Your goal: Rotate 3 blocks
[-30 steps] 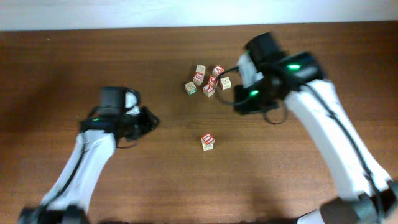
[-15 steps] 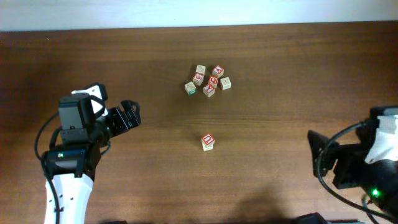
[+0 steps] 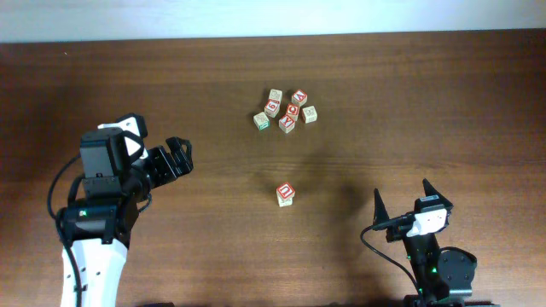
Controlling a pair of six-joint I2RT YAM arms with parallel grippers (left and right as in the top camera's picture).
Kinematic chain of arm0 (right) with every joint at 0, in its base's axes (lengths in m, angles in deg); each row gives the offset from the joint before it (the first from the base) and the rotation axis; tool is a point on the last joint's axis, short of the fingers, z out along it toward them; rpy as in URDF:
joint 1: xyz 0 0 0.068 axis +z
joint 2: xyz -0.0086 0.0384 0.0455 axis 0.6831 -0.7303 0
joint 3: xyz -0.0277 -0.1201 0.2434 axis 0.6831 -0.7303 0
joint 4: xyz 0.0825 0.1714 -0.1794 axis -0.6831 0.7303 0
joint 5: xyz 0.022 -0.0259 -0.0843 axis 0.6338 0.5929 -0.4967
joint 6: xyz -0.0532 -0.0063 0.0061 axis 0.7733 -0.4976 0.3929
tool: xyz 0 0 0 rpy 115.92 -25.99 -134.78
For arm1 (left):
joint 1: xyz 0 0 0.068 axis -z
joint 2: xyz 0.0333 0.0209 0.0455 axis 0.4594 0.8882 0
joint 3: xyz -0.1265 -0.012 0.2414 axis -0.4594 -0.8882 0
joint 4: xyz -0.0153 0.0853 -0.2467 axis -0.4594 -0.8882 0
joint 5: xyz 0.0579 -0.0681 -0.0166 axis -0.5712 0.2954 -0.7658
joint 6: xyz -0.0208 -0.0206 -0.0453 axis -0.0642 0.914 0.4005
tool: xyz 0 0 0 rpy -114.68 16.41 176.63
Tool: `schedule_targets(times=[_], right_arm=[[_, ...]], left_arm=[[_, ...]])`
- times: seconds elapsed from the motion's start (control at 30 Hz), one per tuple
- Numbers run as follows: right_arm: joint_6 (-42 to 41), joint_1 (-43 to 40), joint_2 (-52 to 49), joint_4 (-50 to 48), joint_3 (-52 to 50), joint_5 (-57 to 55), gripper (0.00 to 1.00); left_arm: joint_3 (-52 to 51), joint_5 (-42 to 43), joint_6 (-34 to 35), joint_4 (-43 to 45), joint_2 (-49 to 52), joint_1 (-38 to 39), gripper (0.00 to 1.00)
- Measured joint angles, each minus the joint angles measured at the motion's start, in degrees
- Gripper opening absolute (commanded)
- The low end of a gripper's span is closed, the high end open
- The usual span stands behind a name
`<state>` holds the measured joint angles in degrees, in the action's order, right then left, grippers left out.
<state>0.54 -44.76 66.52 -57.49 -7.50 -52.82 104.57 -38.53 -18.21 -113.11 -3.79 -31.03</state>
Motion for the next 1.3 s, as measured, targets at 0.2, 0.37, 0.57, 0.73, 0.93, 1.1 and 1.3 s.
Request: schedule_targets(times=[0.2,0.37,0.57,0.73,0.93,1.1,1.3], right_arm=[[0.0,0.0,0.0,0.0,0.0,0.0,0.98],[0.0,0.0,-0.1,0.0,0.0,0.2,0.99],[0.0,0.2,0.0,0.0,0.0,0.4,0.98],[0.0,0.2,0.1,0.0,0.0,0.4,0.98],[0.0,0.2,0.1,0.0,0.0,0.4,0.98],[0.0,0.2,0.1,0.0,0.0,0.4,0.99],[0.0,0.2,0.1,0.0,0.0,0.4,0.98]], left_arm=[[0.0,0.0,0.0,0.0,0.0,0.0,0.99],[-4.2,-6.1,0.0,3.5,-8.6,0.0,0.99],[-47.0,-7.4,-18.4,34.2,-50.3,-0.1,0.99],[-54.0,-9.2,-29.6,33.0,-61.6,-0.1,0.99],[-54.0,-10.0,-30.0,32.9,-61.6,-0.1,0.99],[-54.0,-10.0,-30.0,32.9,-61.6,-0.1,0.99],[-54.0,-10.0,-30.0,32.9,-61.6,-0.1,0.99]])
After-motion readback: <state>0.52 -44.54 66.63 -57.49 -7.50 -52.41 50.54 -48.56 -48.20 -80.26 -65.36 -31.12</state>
